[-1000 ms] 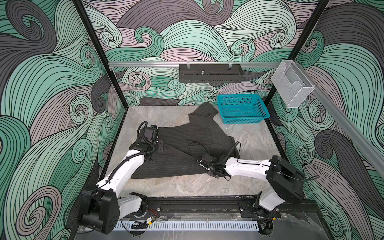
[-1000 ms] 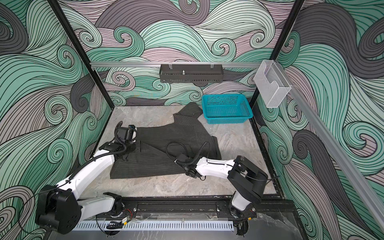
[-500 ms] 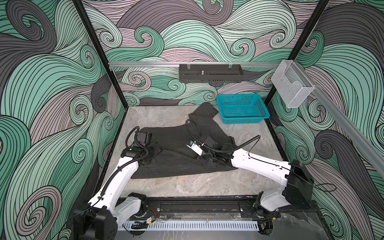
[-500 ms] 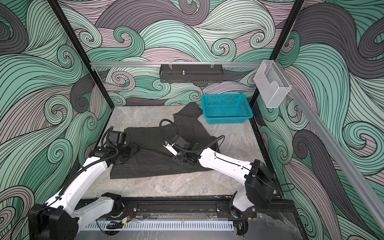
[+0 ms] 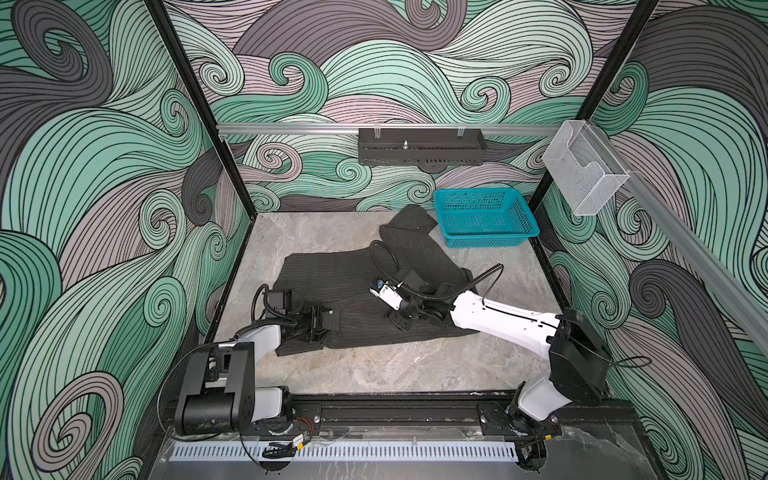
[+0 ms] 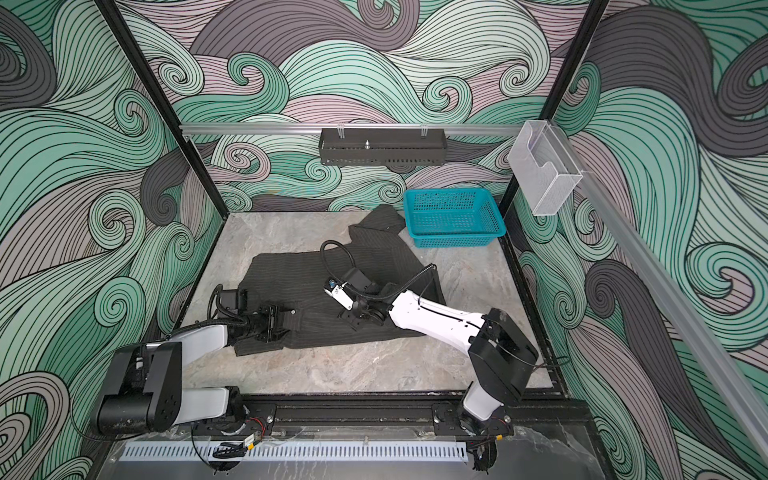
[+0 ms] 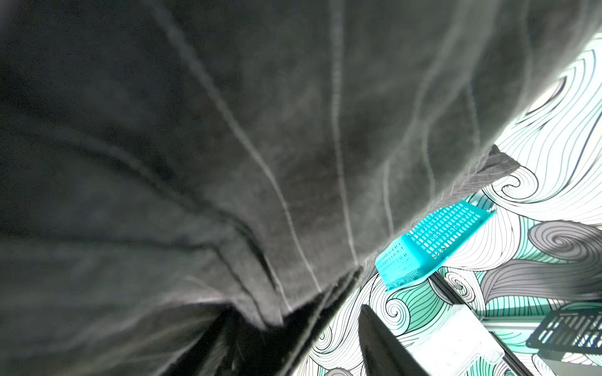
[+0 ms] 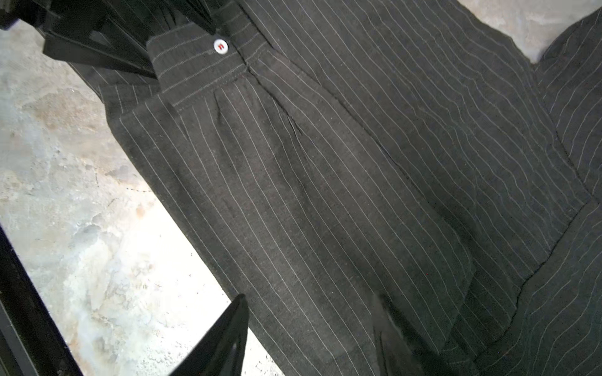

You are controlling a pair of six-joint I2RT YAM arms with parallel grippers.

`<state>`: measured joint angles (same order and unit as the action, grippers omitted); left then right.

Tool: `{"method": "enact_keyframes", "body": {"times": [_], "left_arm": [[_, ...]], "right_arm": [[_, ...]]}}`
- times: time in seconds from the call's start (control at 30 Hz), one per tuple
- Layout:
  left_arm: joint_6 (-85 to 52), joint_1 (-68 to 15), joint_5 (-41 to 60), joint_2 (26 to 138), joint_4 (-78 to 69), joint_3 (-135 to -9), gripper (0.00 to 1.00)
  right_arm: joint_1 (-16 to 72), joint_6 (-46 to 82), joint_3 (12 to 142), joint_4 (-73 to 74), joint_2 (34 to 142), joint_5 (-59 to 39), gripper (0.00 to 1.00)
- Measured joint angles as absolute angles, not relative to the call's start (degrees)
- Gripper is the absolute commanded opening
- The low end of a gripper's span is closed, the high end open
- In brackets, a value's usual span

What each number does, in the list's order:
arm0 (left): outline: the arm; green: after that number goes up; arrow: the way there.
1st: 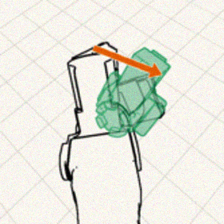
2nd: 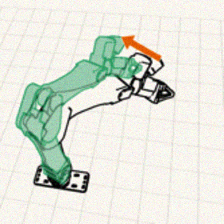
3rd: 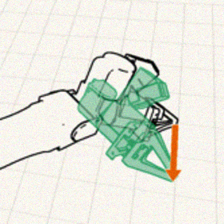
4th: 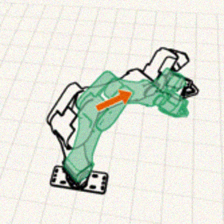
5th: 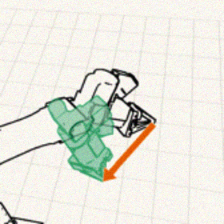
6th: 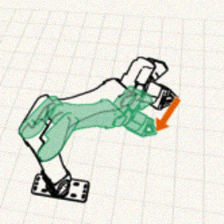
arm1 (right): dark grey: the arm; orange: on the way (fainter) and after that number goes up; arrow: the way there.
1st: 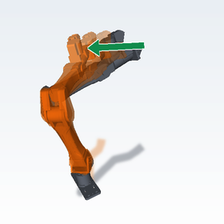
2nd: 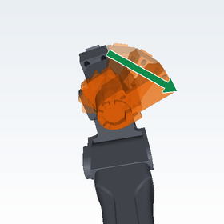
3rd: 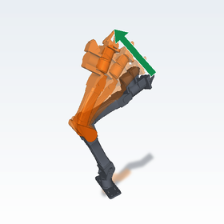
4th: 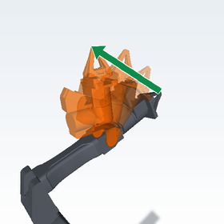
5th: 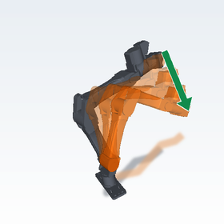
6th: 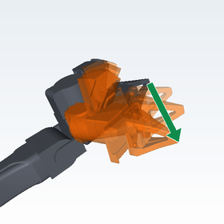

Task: Fold and stack the long sleeve shirts
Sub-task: 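Press the folded shirt flat with both grippers and pull the right gripper back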

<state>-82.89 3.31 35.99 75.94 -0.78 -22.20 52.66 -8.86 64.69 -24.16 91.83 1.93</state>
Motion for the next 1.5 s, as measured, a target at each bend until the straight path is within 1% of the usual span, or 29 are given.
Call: {"method": "enact_keyframes", "body": {"times": [0.03, 0.17, 0.37, 0.5, 0.57, 0.63, 0.73, 0.83, 0.9, 1.07, 1.2, 1.27, 1.4, 1.5], "left_arm": [[-82.8, 3.3, 36.2, 75.9, -0.9, -22.1, 0.46], [-80.1, 3.4, 36.7, 75.1, 1.1, -22.8, 0.37], [-71.5, 3.4, 36.8, 74.8, 9.1, -29.5, 0.13], [-65.8, 3.4, 37.6, 77.6, 11.9, -34.8, 0.00], [-63.9, 3.3, 38.1, 78.8, 12.5, -35.7, 0.00], [-62.2, 3.2, 38.5, 79.6, 13.1, -36.1, 0.00], [-59.3, 3.2, 38.8, 79.5, 15.6, -36.8, 0.00], [-54.8, 3.2, 37.0, 76.0, 21.5, -40.0, 0.00], [-51.0, 3.2, 34.4, 71.0, 25.8, -43.5, 0.00], [-44.1, 3.2, 28.1, 57.9, 28.9, -49.6, 0.00], [-41.5, 3.2, 25.5, 55.8, 30.9, -50.8, 0.00], [-40.8, 3.2, 24.6, 57.4, 32.3, -51.5, 0.00], [-40.4, 3.3, 23.4, 59.9, 34.7, -51.5, 0.00], [-40.4, 3.4, 22.7, 59.3, 35.1, -51.5, 0.00]], "right_arm": [[52.3, -8.8, 64.2, -24.1, 91.5, 1.9, 0.62], [51.0, -8.6, 62.5, -24.1, 90.0, 1.5, 0.62], [48.7, -8.3, 60.0, -24.3, 87.1, 1.4, 0.61], [46.9, -7.2, 58.8, -24.2, 85.7, 1.4, 0.61], [44.8, -5.2, 58.3, -24.6, 85.1, 1.1, 0.62], [41.1, -1.9, 58.2, -25.2, 85.1, 0.6, 0.62], [32.8, 5.1, 58.7, -27.4, 86.2, -1.8, 0.63], [25.1, 11.4, 59.3, -29.4, 89.8, -4.6, 0.61], [21.6, 14.7, 59.3, -30.9, 92.9, -6.2, 0.59], [20.4, 19.6, 57.1, -32.4, 95.4, -9.7, 0.58], [20.7, 21.3, 53.7, -32.3, 93.9, -11.2, 0.56], [20.6, 21.7, 51.7, -32.4, 92.1, -11.2, 0.52], [19.2, 22.1, 49.0, -32.1, 90.0, -11.8, 0.30], [17.3, 22.6, 47.5, -31.2, 90.1, -12.4, 0.21]]}}
